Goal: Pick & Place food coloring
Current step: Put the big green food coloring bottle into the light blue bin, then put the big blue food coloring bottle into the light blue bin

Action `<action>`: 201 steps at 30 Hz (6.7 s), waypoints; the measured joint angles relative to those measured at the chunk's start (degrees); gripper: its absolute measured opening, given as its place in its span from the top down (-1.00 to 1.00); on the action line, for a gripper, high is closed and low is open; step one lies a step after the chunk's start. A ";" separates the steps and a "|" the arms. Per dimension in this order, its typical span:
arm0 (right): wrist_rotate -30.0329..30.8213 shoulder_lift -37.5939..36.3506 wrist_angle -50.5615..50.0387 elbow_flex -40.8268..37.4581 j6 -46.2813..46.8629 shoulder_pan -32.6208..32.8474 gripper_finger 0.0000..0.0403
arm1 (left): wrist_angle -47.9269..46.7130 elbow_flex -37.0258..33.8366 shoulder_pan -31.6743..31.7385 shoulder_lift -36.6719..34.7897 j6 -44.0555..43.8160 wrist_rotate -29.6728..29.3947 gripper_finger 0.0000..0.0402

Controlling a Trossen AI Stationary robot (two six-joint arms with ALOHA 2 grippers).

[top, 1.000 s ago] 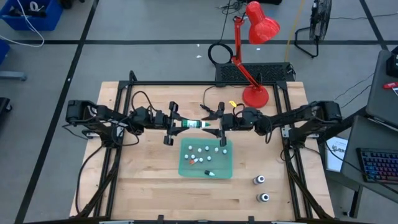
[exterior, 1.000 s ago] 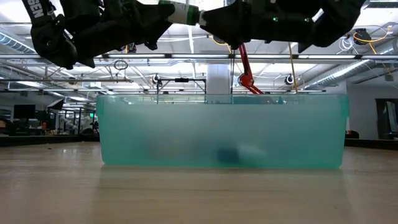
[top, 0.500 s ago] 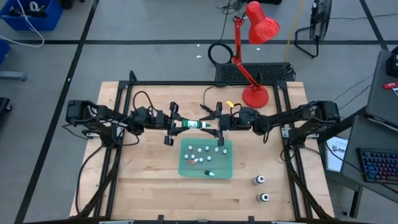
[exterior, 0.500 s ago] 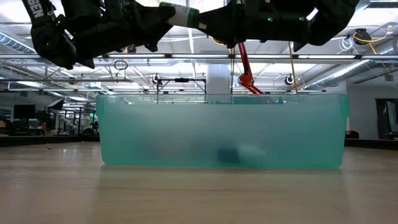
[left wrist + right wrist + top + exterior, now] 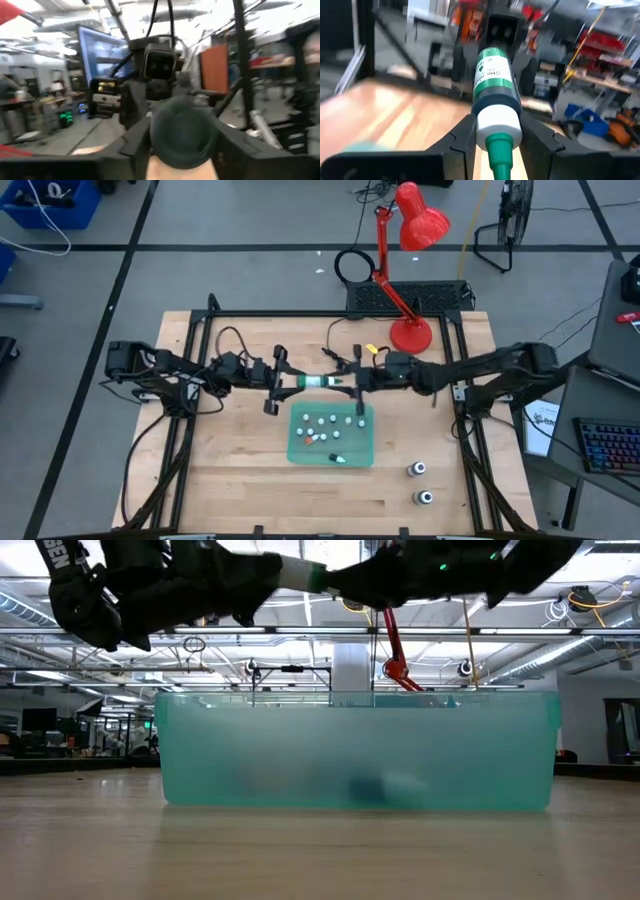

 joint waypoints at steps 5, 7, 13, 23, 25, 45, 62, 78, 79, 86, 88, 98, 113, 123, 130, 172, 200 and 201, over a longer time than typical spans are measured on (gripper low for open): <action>11.21 -7.45 -29.19 6.56 -3.93 5.24 0.48 | 1.50 0.05 0.19 -3.07 -1.65 0.42 -0.33; 17.86 -9.30 -41.80 12.08 -3.75 8.23 0.48 | 0.00 -0.03 0.14 -3.84 -1.78 0.44 -0.47; 23.73 -5.29 -79.68 32.32 8.81 13.77 0.48 | -4.34 -0.03 0.99 -5.80 -1.01 -0.63 -0.71; 11.58 14.76 -110.69 51.91 17.45 15.27 0.48 | -9.75 -0.05 2.29 -5.79 -2.63 -10.29 -0.76; 9.66 17.49 -111.88 51.93 17.96 15.86 0.48 | -9.79 -0.05 2.29 -5.79 -2.62 -10.64 -0.76; 2.80 29.31 -116.01 51.95 21.05 19.28 0.48 | -16.11 -0.05 2.29 -5.79 -4.62 -16.69 -0.76; 2.83 27.63 -113.64 51.95 30.07 18.51 -0.40 | -18.62 -0.09 2.29 -5.79 -4.64 -16.67 -0.76; 17.03 12.30 -122.07 51.93 27.74 10.36 -0.23 | -19.94 -0.11 2.03 -5.79 -5.85 -16.17 -0.76; 17.91 11.13 -121.87 51.93 27.23 8.76 -0.21 | -19.75 -0.10 2.03 -5.79 -5.57 -16.17 -0.76; 17.54 6.07 -118.97 49.20 21.22 -5.54 -0.18 | -21.43 -0.09 2.10 -5.79 -6.12 -14.64 -0.76; 14.93 5.17 -117.47 46.70 19.59 -9.50 -0.18 | -23.49 -0.17 2.89 -5.90 -5.74 -13.77 -0.76; 7.23 -1.90 -106.58 35.26 15.66 -18.80 -0.18 | -28.25 -16.72 18.05 -28.61 -14.34 0.15 -0.76; 7.25 -5.91 -100.33 27.62 13.77 -21.01 -0.18 | -78.43 -20.29 23.60 -76.62 -15.18 -4.53 -0.76; 5.96 -5.89 -96.46 24.67 11.25 -23.19 -0.18 | -84.94 -20.64 10.20 -85.85 -13.17 -20.50 -0.76; 4.10 -5.78 -95.85 24.61 10.10 -23.15 -0.18 | -85.58 -20.64 1.45 -85.83 -11.34 -36.90 -0.76; 1.24 -4.34 -76.10 8.65 11.83 -19.74 -0.14 | -85.49 -20.66 -1.58 -85.72 -10.11 -38.57 -0.76; 3.15 -6.76 -79.21 19.34 7.56 -7.57 0.46 | -85.44 -20.68 -1.58 -85.70 -10.13 -38.54 -0.76; 4.63 -6.33 -80.23 21.75 7.76 -5.56 0.46 | -85.44 -20.68 -1.58 -85.71 -10.13 -38.54 -0.76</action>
